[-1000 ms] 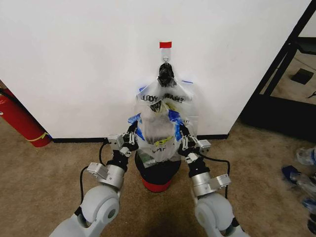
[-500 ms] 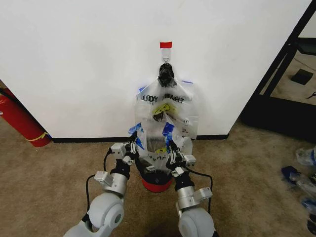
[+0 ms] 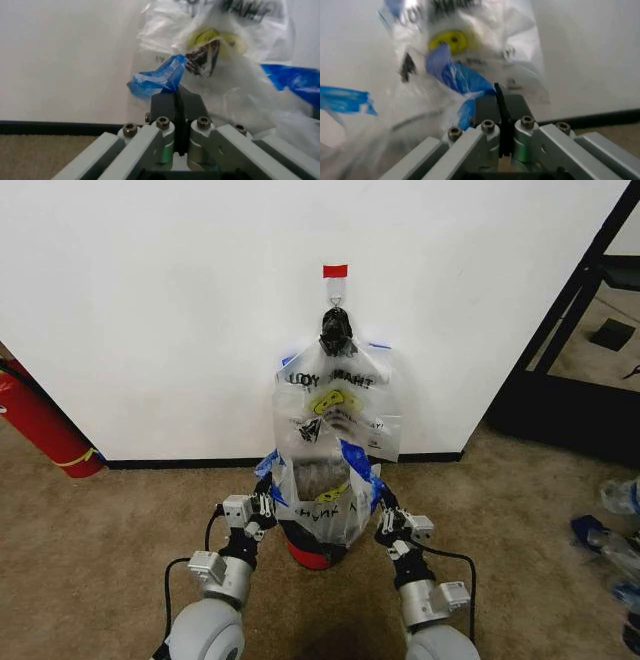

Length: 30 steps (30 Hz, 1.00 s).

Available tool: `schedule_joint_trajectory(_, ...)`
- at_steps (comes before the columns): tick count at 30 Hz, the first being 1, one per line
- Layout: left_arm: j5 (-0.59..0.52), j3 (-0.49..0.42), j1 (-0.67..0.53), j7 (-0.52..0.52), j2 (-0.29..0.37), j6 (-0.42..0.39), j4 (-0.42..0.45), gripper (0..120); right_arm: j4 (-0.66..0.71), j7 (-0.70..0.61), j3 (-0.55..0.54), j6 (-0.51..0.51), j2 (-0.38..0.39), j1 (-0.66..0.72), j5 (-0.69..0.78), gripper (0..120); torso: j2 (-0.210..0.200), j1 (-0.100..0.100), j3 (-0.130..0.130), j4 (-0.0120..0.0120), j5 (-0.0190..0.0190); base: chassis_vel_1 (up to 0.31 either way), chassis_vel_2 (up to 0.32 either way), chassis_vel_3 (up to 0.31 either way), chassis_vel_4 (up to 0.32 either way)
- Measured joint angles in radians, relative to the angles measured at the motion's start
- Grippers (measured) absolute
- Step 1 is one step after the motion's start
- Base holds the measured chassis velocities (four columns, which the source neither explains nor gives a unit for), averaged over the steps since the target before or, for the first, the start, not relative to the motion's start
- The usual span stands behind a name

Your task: Pick up the garbage bag from the wall and place it over the trash bin.

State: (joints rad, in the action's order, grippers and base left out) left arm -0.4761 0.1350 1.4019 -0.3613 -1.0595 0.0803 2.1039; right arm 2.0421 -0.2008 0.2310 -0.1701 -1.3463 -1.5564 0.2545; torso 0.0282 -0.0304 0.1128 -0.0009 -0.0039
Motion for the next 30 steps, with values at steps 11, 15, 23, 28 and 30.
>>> schedule_joint_trajectory(11, -0.007, -0.012, 0.001, -0.032, 0.023, -0.095, -0.022, 0, -0.004, -0.09, -0.008, 0.159, 0.01, 0.008, -0.022, 0, 0.0, 0.0, 0.0, 0.0, 0.0, 0.0, 0.0, 0.0, 0.0)
schedule_joint_trajectory(15, -0.007, -0.018, 0.009, -0.039, 0.034, -0.122, -0.024, 0, -0.004, -0.112, -0.014, 0.214, 0.011, 0.008, -0.02, 0, 0.0, 0.0, 0.0, 0.0, 0.0, 0.0, 0.0, 0.0, 0.0)
schedule_joint_trajectory(23, -0.009, -0.017, 0.023, -0.062, 0.077, -0.196, -0.026, 0, -0.019, -0.143, -0.019, 0.288, 0.014, 0.021, 0.006, 0, 0.0, 0.0, 0.0, 0.0, -0.0001, 0.0, 0.0, 0.0, 0.0)
schedule_joint_trajectory(28, -0.012, -0.016, 0.043, -0.069, 0.092, -0.216, -0.016, 0, -0.029, -0.164, -0.024, 0.318, 0.009, 0.035, 0.033, 0, 0.0, 0.0, 0.0, 0.0, -0.0001, 0.0, 0.0, 0.0, 0.0)
schedule_joint_trajectory(30, -0.014, -0.015, 0.048, -0.07, 0.099, -0.223, -0.013, 0, -0.035, -0.172, -0.025, 0.329, 0.007, 0.044, 0.048, 0, 0.0, 0.0, 0.0, 0.0, 0.0, 0.0, 0.0, 0.0, 0.0)
